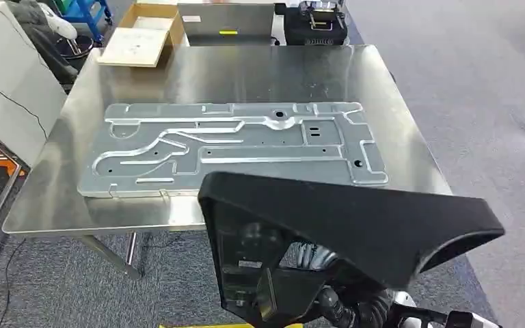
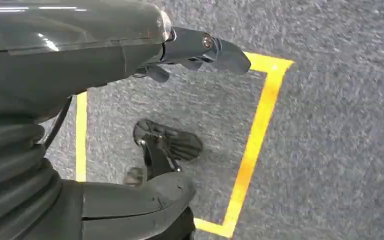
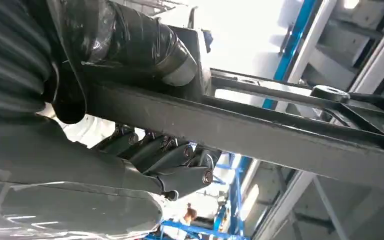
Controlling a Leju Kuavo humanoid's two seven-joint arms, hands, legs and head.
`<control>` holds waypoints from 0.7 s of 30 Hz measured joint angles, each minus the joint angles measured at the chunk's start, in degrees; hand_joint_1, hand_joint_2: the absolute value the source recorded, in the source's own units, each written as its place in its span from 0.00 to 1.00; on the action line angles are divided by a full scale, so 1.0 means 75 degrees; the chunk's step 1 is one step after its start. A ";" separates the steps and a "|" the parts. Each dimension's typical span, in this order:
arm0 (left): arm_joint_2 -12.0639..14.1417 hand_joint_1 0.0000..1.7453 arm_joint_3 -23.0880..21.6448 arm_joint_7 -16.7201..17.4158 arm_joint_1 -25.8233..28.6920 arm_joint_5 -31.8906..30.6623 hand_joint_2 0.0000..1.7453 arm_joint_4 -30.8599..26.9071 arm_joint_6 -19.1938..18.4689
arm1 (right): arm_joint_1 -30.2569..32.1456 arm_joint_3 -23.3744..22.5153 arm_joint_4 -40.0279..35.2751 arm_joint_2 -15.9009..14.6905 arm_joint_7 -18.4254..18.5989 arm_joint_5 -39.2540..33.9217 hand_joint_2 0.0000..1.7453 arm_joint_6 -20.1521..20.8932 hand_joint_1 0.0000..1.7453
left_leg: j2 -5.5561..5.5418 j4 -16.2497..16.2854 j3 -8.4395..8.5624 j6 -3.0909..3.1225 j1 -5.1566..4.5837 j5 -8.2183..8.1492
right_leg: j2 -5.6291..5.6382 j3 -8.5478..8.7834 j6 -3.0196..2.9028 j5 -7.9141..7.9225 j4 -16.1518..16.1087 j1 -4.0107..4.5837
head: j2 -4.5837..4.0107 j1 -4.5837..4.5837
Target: Take the parts from the cabinet and place them on the table.
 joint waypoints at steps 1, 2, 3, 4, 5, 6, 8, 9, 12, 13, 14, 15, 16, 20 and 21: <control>-0.0003 0.00 0.0000 0.0000 -0.0006 -0.0006 1.00 0.0000 -0.0018 | -0.0063 -0.0056 0.0024 -0.0009 0.0024 -0.0003 1.00 -0.0023 0.82 | 0.0000 -0.0038 0.0119 -0.0013 -0.0006 -0.0068 | 0.0000 0.0141 -0.0105 0.0559 -0.0607 0.0053 | 0.0000 0.0000; -0.0053 0.00 0.0000 0.0000 -0.0006 -0.0029 1.00 0.0006 -0.0038 | -0.0146 -0.0146 0.0056 -0.0026 0.0050 -0.0020 1.00 -0.0047 0.82 | -0.0007 -0.0060 0.0189 -0.0030 -0.0007 -0.0115 | 0.0011 0.0146 -0.0219 0.0959 -0.0914 0.0130 | 0.0000 0.0000; -0.0052 0.00 -0.0003 0.0000 -0.0037 -0.0073 1.00 0.0009 -0.0059 | -0.0264 -0.0275 0.0096 -0.0076 0.0073 -0.0096 1.00 -0.0067 0.82 | -0.0060 -0.0112 0.0208 -0.0095 -0.0013 -0.0168 | 0.0021 0.0128 -0.0244 0.0612 -0.0929 0.0181 | 0.0000 0.0006; -0.0050 0.00 -0.0003 0.0006 -0.0065 -0.0087 1.00 0.0009 -0.0058 | -0.0364 -0.0426 0.0120 -0.0087 0.0082 -0.0187 1.00 -0.0073 0.82 | -0.0037 -0.0197 0.0227 -0.0147 -0.0014 -0.0221 | 0.0058 0.0206 -0.0276 0.0727 -0.0981 0.0171 | 0.0000 0.0006; -0.0050 0.00 -0.0003 0.0003 -0.0058 -0.0093 1.00 0.0012 -0.0061 | -0.0446 -0.0575 0.0134 -0.0087 0.0088 -0.0248 1.00 -0.0073 0.82 | -0.0024 -0.0032 0.0330 -0.0163 -0.0047 -0.0147 | 0.0079 0.0252 -0.0297 0.0769 -0.1111 0.0151 | 0.0000 0.0009; -0.0047 0.00 -0.0003 0.0000 -0.0065 -0.0099 1.00 0.0009 -0.0061 | -0.0528 -0.0705 0.0158 -0.0110 0.0091 -0.0282 1.00 -0.0059 0.82 | -0.0024 -0.0035 0.0386 -0.0231 -0.0063 -0.0110 | 0.0084 0.0397 -0.0352 0.0740 -0.1129 0.0107 | 0.0000 0.0009; -0.0035 0.00 -0.0003 0.0000 -0.0084 -0.0113 1.00 0.0009 -0.0067 | -0.0635 -0.0845 0.0207 -0.0125 0.0091 -0.0306 1.00 -0.0047 0.82 | 0.0010 0.0462 0.0217 -0.0261 -0.0037 -0.0363 | 0.0048 0.0603 -0.0388 0.0713 -0.1189 0.0071 | 0.0000 0.0009; -0.0035 0.00 -0.0006 -0.0006 -0.0097 -0.0143 1.00 0.0009 -0.0085 | -0.0703 -0.0872 0.0219 -0.0125 0.0102 -0.0303 1.00 -0.0050 0.82 | 0.0010 0.0879 -0.0043 -0.0286 -0.0028 -0.0509 | 0.0039 0.0638 -0.0401 0.0682 -0.1184 0.0064 | 0.0000 0.0003; -0.0032 0.00 -0.0009 -0.0085 -0.0102 -0.0178 1.00 0.0009 -0.0166 | -0.1261 -0.1117 0.0441 -0.0175 0.0435 -0.0233 1.00 -0.0161 0.82 | 0.0013 0.2217 -0.1113 -0.0355 -0.0013 -0.1171 | 0.0073 0.0752 -0.0398 0.0551 -0.1178 0.0062 | 0.0000 0.0006; -0.0032 0.00 -0.0012 -0.0105 -0.0099 -0.0201 1.00 0.0009 -0.0184 | -0.1518 -0.1228 0.0569 -0.0207 0.0572 -0.0195 1.00 -0.0199 0.82 | 0.0014 0.2135 -0.1235 -0.0355 -0.0007 -0.1142 | 0.0093 0.0811 -0.0390 0.0489 -0.1168 0.0060 | 0.0000 0.0006; -0.0029 0.00 -0.0032 -0.0111 -0.0102 -0.0257 1.00 0.0009 -0.0201 | -0.1849 -0.1346 0.0768 -0.0265 0.0715 -0.0096 1.00 -0.0245 0.82 | 0.0014 0.1792 -0.1232 -0.0354 -0.0007 -0.0855 | 0.0106 0.0887 -0.0374 0.0421 -0.1157 0.0057 | 0.0000 0.0006; -0.0026 0.00 -0.0064 -0.0108 -0.0112 -0.0303 1.00 0.0009 -0.0207 | -0.2266 -0.1434 0.0981 -0.0320 0.0917 0.0081 1.00 -0.0312 0.82 | 0.0016 0.1219 -0.1141 -0.0335 -0.0007 -0.0313 | 0.0113 0.0980 -0.0353 0.0342 -0.1140 0.0058 | 0.0000 0.0006; -0.0023 0.00 -0.0105 -0.0105 -0.0126 -0.0347 1.00 0.0009 -0.0213 | -0.2694 -0.1504 0.1205 -0.0370 0.1059 0.0166 1.00 -0.0362 0.82 | 0.0022 0.0569 -0.1037 -0.0288 -0.0010 0.0359 | 0.0113 0.1078 -0.0327 0.0261 -0.1129 0.0059 | 0.0000 0.0006; -0.0020 0.00 -0.0198 -0.0061 -0.0144 -0.0408 1.00 0.0011 -0.0230 | -0.3758 -0.1702 0.1972 -0.0521 0.1274 0.0382 1.00 -0.0478 0.82 | 0.0004 0.0194 -0.1036 -0.0110 -0.0076 0.0740 | 0.0096 0.1089 -0.0137 0.0103 -0.1112 0.0067 | 0.0000 0.0009; -0.0020 0.00 -0.0210 -0.0053 -0.0146 -0.0422 1.00 0.0009 -0.0236 | -0.3949 -0.1708 0.2075 -0.0536 0.1335 0.0616 1.00 -0.0597 0.82 | -0.0004 0.0175 -0.1044 -0.0093 -0.0079 0.0743 | 0.0095 0.1102 -0.0110 0.0091 -0.1127 0.0073 | 0.0000 0.0006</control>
